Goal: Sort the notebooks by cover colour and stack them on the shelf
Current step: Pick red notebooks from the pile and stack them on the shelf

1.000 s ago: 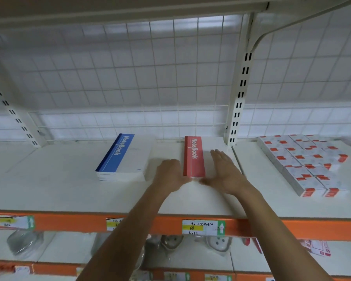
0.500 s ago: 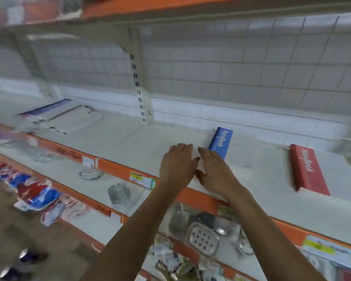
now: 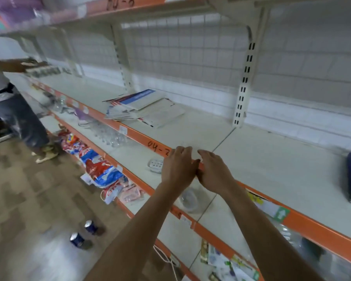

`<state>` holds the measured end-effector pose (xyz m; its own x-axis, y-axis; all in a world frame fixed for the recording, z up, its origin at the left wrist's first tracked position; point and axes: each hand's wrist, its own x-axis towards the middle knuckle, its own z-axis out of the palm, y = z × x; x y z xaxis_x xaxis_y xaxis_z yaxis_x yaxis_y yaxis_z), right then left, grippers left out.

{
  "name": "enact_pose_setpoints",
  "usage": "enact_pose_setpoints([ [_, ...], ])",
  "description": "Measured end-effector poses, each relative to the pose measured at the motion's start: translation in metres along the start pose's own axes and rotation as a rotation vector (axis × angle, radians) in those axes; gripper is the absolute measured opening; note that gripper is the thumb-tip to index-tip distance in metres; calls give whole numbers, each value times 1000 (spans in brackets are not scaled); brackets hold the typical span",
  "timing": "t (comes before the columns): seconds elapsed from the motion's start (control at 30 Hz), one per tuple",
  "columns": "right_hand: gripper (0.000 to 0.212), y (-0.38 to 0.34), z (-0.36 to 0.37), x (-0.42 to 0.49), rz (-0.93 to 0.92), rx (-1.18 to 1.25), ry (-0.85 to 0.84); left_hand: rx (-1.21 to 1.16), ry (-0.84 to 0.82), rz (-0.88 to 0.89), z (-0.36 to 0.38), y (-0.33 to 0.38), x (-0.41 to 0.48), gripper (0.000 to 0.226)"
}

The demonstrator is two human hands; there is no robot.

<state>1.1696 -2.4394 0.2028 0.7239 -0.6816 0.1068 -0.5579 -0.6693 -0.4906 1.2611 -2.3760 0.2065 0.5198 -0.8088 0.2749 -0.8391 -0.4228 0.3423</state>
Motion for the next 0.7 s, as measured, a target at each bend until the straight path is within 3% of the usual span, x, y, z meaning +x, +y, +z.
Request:
enact_pose_setpoints([
  [0.47, 57, -94, 76, 202, -39, 119, -54, 92, 40, -107, -13, -168, 156, 57],
  [0.7, 47, -122, 93, 286, 265, 455, 87, 36, 162, -86, -20, -233, 233, 45],
])
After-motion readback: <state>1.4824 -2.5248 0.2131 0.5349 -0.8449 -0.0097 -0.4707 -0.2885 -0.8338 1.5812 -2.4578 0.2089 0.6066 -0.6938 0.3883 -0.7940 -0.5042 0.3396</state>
